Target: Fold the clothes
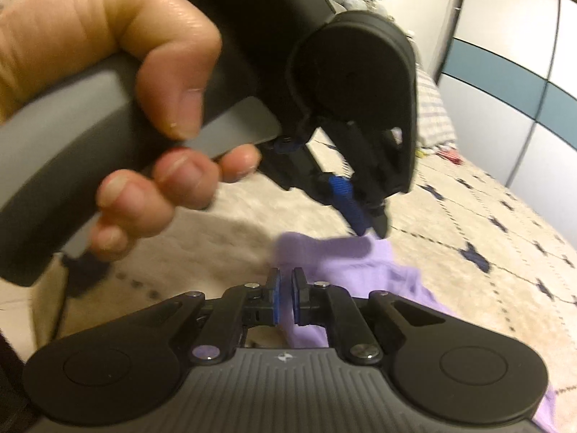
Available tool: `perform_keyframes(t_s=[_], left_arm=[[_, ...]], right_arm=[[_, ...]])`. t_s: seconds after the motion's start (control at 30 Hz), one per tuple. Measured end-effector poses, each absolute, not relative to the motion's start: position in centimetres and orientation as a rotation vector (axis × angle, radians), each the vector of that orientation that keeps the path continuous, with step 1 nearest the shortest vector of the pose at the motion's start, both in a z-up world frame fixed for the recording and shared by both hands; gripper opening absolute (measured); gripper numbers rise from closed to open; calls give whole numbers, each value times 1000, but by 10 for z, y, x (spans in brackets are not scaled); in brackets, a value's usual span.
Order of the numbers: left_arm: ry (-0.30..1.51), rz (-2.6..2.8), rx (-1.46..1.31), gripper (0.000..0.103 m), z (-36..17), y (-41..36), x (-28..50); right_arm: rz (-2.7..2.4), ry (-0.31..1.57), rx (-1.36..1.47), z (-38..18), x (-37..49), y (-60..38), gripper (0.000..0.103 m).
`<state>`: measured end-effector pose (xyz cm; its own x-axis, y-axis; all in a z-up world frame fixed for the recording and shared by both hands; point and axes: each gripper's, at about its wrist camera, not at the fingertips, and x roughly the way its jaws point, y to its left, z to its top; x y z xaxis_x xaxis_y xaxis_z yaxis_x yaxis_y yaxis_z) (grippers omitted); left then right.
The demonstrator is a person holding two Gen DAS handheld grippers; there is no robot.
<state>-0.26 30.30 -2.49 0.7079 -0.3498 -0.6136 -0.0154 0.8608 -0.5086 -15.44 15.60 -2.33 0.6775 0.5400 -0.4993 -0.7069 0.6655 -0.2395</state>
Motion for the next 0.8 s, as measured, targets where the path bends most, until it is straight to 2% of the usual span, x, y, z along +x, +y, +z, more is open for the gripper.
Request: perform_keyframes(t_s=[0.07,0.27,0.4,0.5,0.8], left_arm=[[765,-204,-522,9,-23,306,-7],[775,-231,-520,9,-26,310,-22],[800,-222,-507,9,-34,312,-27],[819,-206,-508,9,-39,315,-28],[808,-228,-523,9,-37,322,-38]], right_arm=[[731,405,-432,-18,-164,152,14],[683,432,-362,-8,-156,111,14],[614,462,-379,-2,-120,84,14],[587,524,-386,-34,-60,101,14],[677,608,-367,-46,-8,128,14]])
